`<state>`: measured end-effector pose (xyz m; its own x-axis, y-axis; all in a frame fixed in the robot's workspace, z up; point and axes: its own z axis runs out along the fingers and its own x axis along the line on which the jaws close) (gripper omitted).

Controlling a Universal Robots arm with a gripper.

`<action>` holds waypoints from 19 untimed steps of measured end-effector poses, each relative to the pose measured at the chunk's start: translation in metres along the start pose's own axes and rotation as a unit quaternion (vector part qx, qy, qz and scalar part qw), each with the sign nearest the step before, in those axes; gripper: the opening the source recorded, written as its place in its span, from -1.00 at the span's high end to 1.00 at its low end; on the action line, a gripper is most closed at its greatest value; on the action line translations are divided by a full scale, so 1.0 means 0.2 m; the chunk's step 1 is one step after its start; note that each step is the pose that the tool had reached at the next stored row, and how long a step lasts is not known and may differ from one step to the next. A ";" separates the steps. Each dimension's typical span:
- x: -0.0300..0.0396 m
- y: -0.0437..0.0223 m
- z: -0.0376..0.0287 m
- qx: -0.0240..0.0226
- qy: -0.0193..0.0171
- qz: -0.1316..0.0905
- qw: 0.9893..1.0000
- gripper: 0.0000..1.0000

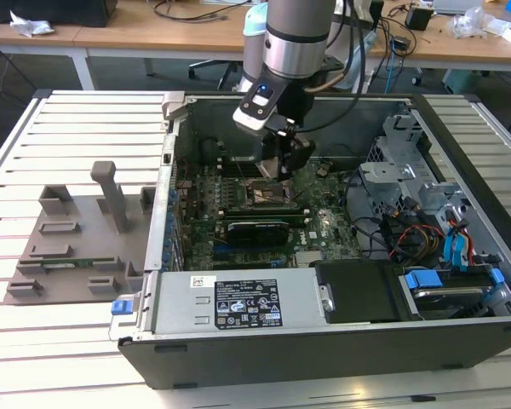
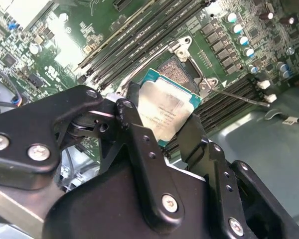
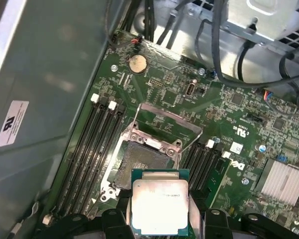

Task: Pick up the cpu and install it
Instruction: 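Place the cpu into insertion slot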

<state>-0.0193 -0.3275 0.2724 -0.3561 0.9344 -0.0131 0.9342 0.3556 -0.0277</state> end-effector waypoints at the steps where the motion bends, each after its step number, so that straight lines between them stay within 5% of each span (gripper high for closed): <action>1: 0.000 0.000 0.001 0.000 0.000 0.006 1.000 -0.09; 7: 0.000 0.000 0.005 0.001 0.000 0.048 0.999 -0.09; 9: 0.000 0.000 0.010 0.002 0.001 0.115 0.993 -0.09; 13: 0.000 0.000 0.014 0.003 0.001 0.148 0.989 -0.09; 16: 0.000 0.000 0.015 0.003 0.002 0.160 0.987 -0.09; 19: 0.000 0.000 0.015 0.003 0.002 0.161 0.987 -0.09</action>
<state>-0.0193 -0.3275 0.2694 -0.0416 0.9990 -0.0188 0.9987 0.0410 -0.0291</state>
